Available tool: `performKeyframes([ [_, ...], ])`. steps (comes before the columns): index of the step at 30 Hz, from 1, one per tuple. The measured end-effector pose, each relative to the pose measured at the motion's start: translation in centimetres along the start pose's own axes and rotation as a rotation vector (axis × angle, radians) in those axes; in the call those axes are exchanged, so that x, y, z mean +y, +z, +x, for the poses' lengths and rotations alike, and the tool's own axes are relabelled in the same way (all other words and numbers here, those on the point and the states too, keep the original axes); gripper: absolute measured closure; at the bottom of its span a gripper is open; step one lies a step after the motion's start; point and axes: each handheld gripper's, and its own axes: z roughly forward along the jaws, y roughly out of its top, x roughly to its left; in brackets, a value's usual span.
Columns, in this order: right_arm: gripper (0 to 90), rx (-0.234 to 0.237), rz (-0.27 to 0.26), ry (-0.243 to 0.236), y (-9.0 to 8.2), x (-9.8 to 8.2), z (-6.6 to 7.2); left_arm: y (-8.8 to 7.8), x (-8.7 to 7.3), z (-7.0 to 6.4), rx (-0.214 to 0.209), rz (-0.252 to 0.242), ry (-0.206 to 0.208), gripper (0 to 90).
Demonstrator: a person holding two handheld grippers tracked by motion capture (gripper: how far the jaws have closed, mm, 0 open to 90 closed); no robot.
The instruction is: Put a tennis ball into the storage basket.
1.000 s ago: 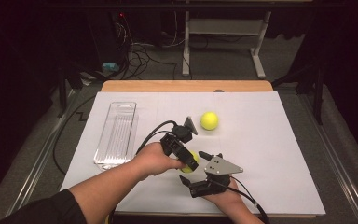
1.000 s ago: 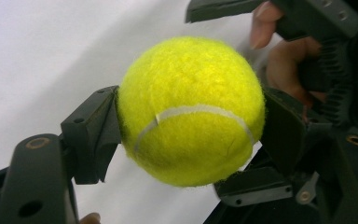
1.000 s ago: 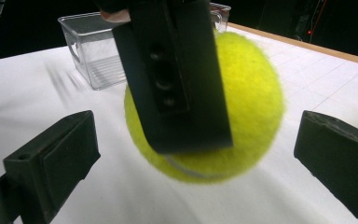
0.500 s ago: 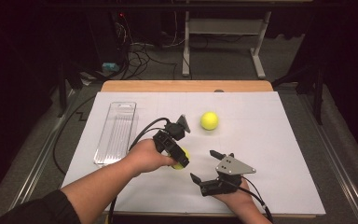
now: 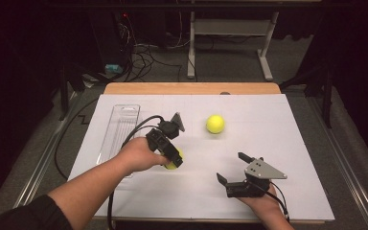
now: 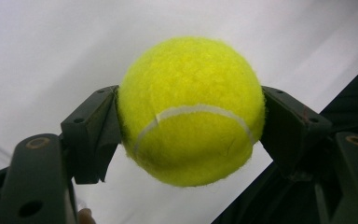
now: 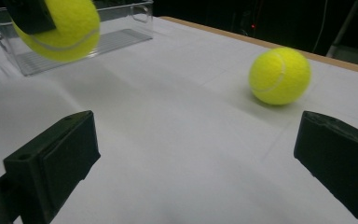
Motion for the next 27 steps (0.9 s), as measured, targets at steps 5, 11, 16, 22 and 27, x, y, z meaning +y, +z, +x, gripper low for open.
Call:
performKeyframes([
  [5,0.0,-0.038,0.003,0.017,-1.5,-0.6,-1.4,-1.1,-0.4,1.3,0.036,0.003,-0.023,26.6],
  [11,0.0,-0.062,-0.006,0.038,-2.8,-1.0,-2.5,-2.5,-1.0,3.2,0.042,0.007,-0.062,26.5],
  [16,0.0,-0.081,-0.011,0.049,-3.7,-1.3,-3.1,-3.7,-1.7,4.5,0.073,0.001,-0.092,26.5],
  [22,0.0,-0.093,-0.011,0.053,-4.3,-1.6,-3.6,-5.5,-2.6,6.6,0.106,-0.013,-0.142,26.5],
  [27,0.0,-0.093,-0.012,0.056,-4.3,-1.6,-3.6,-6.7,-3.5,8.6,0.126,-0.029,-0.198,26.6],
])
